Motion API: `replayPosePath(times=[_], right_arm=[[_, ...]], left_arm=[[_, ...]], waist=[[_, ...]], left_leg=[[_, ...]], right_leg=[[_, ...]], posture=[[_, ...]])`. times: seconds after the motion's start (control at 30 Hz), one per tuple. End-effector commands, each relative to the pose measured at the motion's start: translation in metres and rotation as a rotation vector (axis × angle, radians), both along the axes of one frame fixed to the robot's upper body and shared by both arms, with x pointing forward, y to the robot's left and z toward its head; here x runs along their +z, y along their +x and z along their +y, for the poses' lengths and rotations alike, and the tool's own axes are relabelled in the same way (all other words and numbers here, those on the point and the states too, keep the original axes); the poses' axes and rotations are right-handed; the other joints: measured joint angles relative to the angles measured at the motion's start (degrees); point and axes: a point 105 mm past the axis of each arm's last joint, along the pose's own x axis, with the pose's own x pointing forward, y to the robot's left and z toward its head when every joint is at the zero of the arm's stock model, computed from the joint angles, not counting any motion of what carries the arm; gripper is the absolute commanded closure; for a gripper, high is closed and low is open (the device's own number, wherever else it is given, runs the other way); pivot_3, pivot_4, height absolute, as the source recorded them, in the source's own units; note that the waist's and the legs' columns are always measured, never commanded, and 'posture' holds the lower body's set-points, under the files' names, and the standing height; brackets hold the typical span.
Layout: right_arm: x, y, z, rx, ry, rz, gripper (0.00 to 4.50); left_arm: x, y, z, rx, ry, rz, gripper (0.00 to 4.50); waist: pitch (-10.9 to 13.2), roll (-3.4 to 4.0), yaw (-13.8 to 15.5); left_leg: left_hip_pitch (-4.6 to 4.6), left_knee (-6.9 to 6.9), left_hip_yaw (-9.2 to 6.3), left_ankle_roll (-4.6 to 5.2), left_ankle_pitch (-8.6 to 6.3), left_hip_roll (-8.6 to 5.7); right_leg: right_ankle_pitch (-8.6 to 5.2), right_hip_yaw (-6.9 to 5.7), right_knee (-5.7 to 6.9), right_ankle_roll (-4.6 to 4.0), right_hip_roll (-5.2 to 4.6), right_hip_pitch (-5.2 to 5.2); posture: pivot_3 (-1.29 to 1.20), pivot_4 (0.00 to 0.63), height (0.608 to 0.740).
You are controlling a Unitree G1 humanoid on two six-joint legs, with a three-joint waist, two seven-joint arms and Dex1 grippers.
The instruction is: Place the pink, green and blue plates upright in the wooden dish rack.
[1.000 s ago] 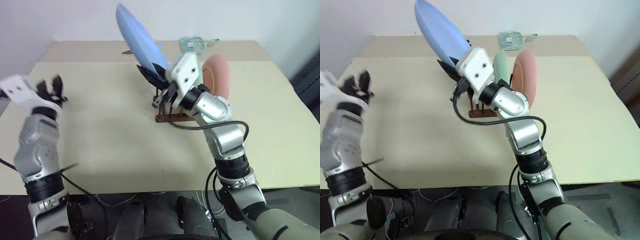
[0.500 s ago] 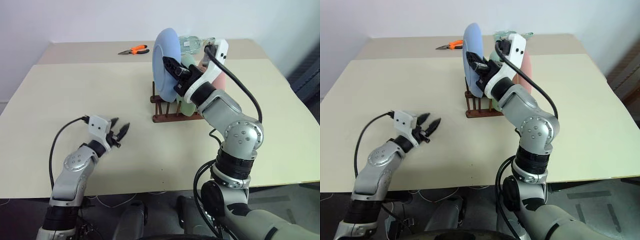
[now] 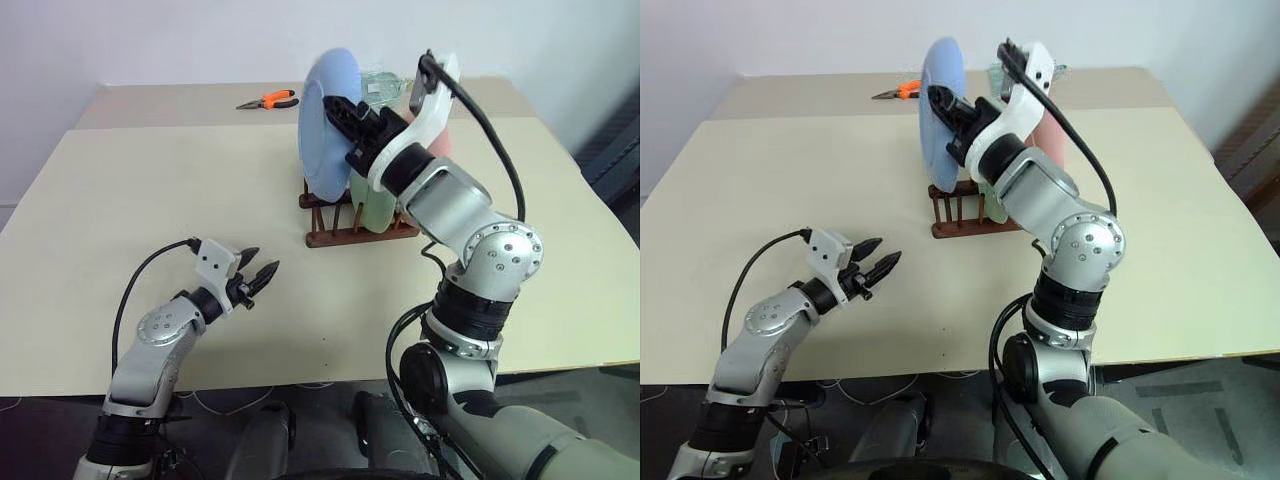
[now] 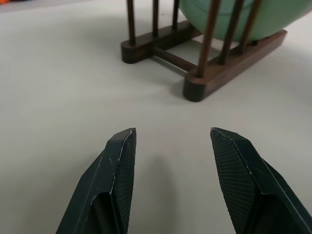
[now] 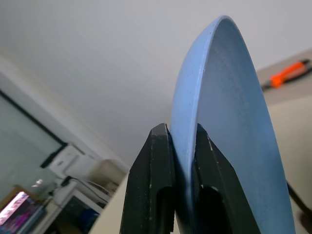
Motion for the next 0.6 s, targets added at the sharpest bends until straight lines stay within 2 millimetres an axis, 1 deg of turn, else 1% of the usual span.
replayPosePath(times=[0.03, 0.23, 0.37, 0.47, 0.6], right_arm=[[0.012, -0.007, 0.003, 0.028, 0.024, -0.027, 4.50], [-0.006, 0.000, 0.003, 0.006, -0.017, 0.050, 4.50], [-0.012, 0.008, -0.004, -0.045, -0.033, 0.069, 4.50], [-0.012, 0.009, -0.006, -0.054, -0.030, 0.073, 4.50], [0.001, 0.004, -0.007, -0.042, -0.004, 0.027, 4.50]], left_arm=[[0.009, -0.001, -0.004, -0.017, 0.003, -0.038, 2.06], [0.009, -0.001, -0.008, -0.032, 0.001, -0.040, 2.06], [0.011, -0.007, -0.013, -0.072, -0.011, -0.038, 2.06], [0.012, -0.012, -0.017, -0.109, -0.017, -0.038, 2.06], [0.012, -0.015, -0.018, -0.124, -0.018, -0.032, 2.06]], waist=[[0.00, 0.00, 0.07], [0.00, 0.00, 0.04], [0.00, 0.01, 0.06], [0.00, 0.01, 0.05], [0.00, 0.03, 0.12]], left_leg=[[0.00, 0.00, 0.00, 0.00, 0.00, 0.00], [-0.01, 0.01, 0.00, 0.00, 0.00, 0.00], [-0.01, 0.02, 0.01, 0.01, 0.00, 0.00], [-0.01, 0.02, 0.01, 0.01, 0.00, 0.00], [-0.01, 0.02, 0.01, 0.01, 0.00, 0.00]], right_leg=[[0.00, 0.00, 0.00, 0.00, 0.00, 0.01], [0.00, 0.00, -0.01, 0.00, 0.00, 0.02], [0.00, 0.00, -0.01, 0.00, 0.00, 0.02], [0.00, 0.00, -0.01, 0.00, 0.00, 0.02], [-0.01, 0.00, -0.02, 0.00, 0.00, 0.02]], posture=[[0.00, 0.150, 0.740], [0.00, 0.150, 0.740], [0.00, 0.150, 0.740], [0.00, 0.150, 0.740], [0.00, 0.150, 0.740]])
